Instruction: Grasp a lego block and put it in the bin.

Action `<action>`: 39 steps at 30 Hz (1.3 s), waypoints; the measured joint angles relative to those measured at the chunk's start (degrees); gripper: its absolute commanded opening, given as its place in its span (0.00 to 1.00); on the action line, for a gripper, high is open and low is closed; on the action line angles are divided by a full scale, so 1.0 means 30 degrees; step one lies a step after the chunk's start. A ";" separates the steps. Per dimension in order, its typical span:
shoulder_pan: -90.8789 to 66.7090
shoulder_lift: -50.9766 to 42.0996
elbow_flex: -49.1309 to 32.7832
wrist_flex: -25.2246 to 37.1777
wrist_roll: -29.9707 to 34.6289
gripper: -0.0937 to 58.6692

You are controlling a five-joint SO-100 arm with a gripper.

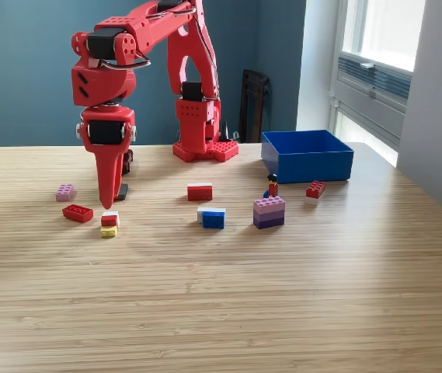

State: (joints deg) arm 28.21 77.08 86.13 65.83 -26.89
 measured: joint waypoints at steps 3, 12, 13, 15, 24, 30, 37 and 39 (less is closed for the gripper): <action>-0.0146 -0.0381 -0.0381 0.0000 0.0000 0.45; -0.0645 -0.2080 -0.1816 0.0000 0.0000 0.41; -0.0645 -0.2256 -0.1904 0.0000 0.0000 0.41; -0.0703 -0.2637 -0.2197 0.0000 0.0000 0.40; -0.0762 -0.3691 -0.2930 0.0000 0.0000 0.34; -0.0762 -0.3721 -0.2959 0.0000 0.0000 0.21; -0.0762 -0.3721 -0.3105 0.0000 0.0088 0.07; -0.0762 -0.3721 -0.3105 0.0000 0.0088 0.04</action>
State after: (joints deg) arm 25.93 65.92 76.82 65.83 -26.63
